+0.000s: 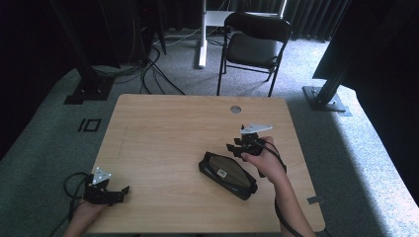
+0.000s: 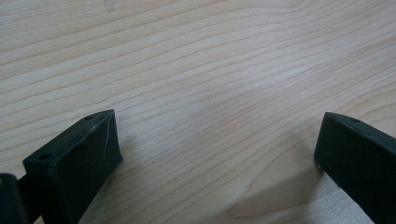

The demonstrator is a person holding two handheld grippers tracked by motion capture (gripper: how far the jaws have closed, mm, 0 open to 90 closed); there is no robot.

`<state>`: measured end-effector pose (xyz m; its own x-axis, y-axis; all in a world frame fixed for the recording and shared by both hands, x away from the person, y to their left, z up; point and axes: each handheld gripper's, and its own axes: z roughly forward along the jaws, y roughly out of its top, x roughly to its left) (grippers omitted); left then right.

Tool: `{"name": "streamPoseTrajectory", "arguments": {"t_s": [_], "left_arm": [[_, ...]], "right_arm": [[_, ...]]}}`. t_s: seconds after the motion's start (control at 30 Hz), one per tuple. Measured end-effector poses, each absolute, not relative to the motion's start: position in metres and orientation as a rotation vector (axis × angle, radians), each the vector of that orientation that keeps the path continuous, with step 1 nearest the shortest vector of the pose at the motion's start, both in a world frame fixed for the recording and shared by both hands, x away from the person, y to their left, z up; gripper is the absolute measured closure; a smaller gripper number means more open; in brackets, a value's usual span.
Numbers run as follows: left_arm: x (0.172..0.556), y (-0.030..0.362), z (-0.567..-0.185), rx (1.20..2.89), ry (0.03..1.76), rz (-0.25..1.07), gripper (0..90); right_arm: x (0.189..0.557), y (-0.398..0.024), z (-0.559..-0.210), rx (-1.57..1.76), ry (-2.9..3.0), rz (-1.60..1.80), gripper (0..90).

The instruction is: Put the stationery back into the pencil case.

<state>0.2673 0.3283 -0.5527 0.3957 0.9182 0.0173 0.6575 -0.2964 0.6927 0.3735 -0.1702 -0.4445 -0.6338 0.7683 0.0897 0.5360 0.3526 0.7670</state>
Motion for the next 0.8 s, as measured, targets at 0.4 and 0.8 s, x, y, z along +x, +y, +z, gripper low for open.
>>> {"name": "streamPoseTrajectory", "arguments": {"t_s": [0.4,0.8], "left_arm": [[0.267,0.328,-0.553,2.054,1.341,0.560,0.6],[0.267,0.328,-0.553,2.054,1.341,0.561,0.6]], "right_arm": [[0.389,-0.181,-0.456,1.277,2.234,1.100,51.8],[0.412,-0.192,-0.477,1.412,2.136,1.025,53.6]]}}
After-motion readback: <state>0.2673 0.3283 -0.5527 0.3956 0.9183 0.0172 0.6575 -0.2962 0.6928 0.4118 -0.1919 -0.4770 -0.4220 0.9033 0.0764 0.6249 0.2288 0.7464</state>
